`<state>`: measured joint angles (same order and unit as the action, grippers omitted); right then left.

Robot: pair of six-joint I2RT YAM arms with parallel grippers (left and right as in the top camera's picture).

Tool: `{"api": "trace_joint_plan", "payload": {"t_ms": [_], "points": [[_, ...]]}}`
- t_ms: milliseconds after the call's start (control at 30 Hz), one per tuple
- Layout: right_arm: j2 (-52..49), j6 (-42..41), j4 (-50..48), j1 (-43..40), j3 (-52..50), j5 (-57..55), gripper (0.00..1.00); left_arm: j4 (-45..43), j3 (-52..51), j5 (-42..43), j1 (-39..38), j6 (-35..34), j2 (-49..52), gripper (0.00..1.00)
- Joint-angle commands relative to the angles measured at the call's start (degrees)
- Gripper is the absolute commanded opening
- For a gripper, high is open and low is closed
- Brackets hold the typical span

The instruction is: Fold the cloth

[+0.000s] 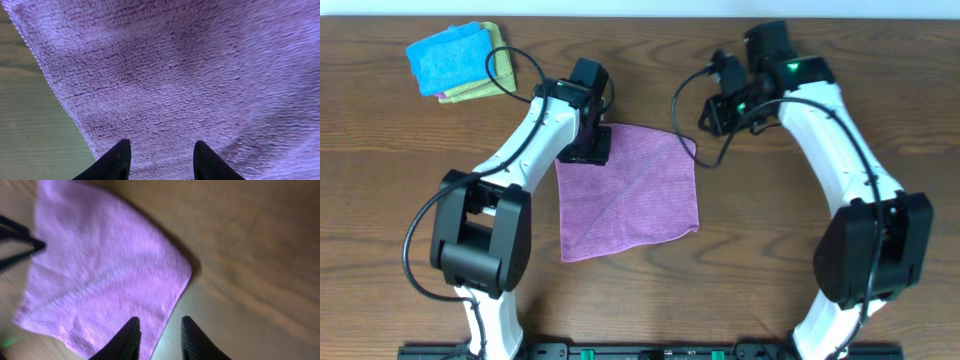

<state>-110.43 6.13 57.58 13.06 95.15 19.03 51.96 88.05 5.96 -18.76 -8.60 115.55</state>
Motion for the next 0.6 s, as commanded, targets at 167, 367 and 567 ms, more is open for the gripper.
{"api": "trace_joint_plan", "payload": {"t_ms": [167,367,567], "points": [[13.73,2.75,-2.38,2.01,-10.16,-8.72,0.33,0.2,-0.68,-0.59,2.36,5.88,1.18,0.42],[22.73,-1.6,-8.79,2.69,-29.09,-3.5,0.23,-0.66,-0.68,-0.52,4.92,6.1,1.18,0.44],[22.64,-6.4,-16.41,8.33,-38.16,-2.51,0.01,-2.6,-0.68,0.94,4.96,6.08,1.27,0.47]]}}
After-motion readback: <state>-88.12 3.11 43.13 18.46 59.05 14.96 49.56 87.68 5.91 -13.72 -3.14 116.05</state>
